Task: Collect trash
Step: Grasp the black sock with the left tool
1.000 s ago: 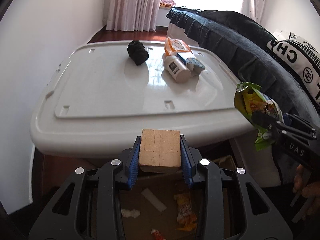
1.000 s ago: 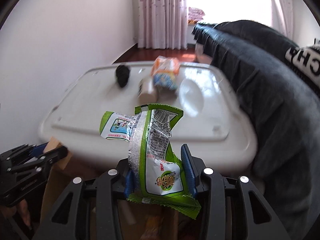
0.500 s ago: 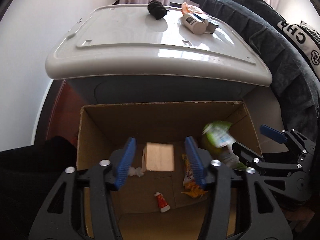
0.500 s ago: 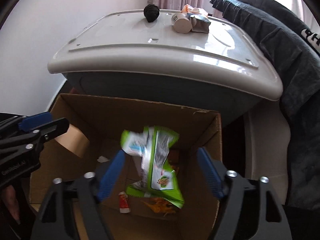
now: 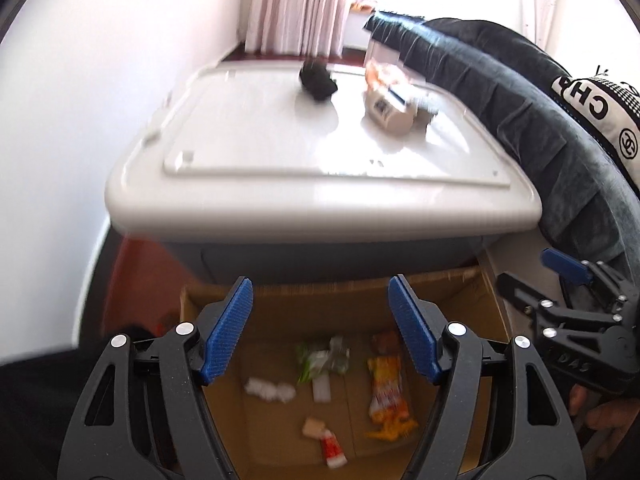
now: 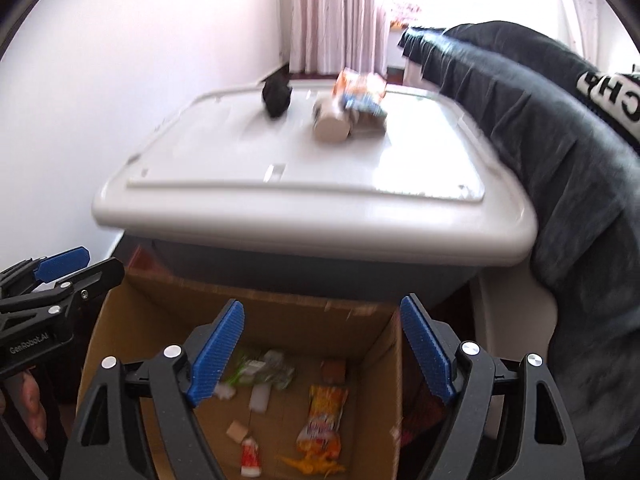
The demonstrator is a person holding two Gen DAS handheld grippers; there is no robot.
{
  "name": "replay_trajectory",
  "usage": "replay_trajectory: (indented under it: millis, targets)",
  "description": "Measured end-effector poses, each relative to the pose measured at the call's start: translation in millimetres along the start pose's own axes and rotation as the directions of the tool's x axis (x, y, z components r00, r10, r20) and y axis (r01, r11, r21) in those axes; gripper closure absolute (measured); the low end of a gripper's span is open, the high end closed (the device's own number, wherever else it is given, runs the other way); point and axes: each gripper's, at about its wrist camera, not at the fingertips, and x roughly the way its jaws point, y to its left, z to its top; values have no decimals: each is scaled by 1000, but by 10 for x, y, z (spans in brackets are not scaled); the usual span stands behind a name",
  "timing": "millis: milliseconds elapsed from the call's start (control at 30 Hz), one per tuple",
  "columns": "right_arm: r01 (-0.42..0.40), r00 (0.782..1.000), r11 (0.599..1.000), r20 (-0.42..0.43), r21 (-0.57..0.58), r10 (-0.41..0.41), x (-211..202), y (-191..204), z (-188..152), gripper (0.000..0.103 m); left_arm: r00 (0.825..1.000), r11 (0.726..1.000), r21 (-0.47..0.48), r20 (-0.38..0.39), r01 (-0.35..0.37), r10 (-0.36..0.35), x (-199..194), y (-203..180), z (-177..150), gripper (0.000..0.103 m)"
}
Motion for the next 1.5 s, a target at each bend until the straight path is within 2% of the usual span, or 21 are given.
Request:
replay_trajectory:
  millis: [200, 467, 600, 767, 900, 1133, 1167, 1200, 1300, 1500]
  targets:
    - [26, 994, 999, 102, 26, -28, -92, -199, 441, 22, 998, 999, -30, 58, -10, 12, 262, -12, 601, 28]
    - [54, 973, 997, 221, 55, -65, -111, -467, 1000, 20, 994, 995, -62, 70, -81, 85, 1088, 40, 1751, 26]
    - [48, 972, 997, 228, 68, -62, -8, -580, 1057, 20, 992, 993, -56, 59, -108, 112, 1602, 9, 2160, 26]
    - [33, 981, 994, 185, 100, -51, 143, -709, 1005, 20, 989, 986, -81, 27, -145, 148, 2158, 32, 2512, 26]
    - [32, 980, 995, 192, 93, -50, 123, -719, 1008, 20, 984, 981, -75, 5, -179, 180, 2442, -6, 2642, 26]
    - [39, 980, 997, 193, 67, -51, 142, -661, 1026, 20, 982, 982, -44, -34, -185, 184, 2788, -84, 2734, 27]
    - [42, 980, 997, 192, 67, -55, 148, -662, 1025, 20, 984, 983, -44, -31, -177, 176, 2812, -75, 2721, 36]
    - [45, 980, 997, 191, 68, -57, 156, -665, 1026, 20, 985, 985, -44, -38, -168, 166, 2835, -54, 2705, 53]
    - [50, 981, 996, 185, 73, -63, 186, -674, 1039, 20, 989, 988, -58, -17, -146, 146, 2757, 28, 2634, 57]
    - [65, 981, 996, 176, 67, -75, 272, -673, 1188, 20, 993, 990, -79, 21, -116, 118, 2331, 161, 2454, 58]
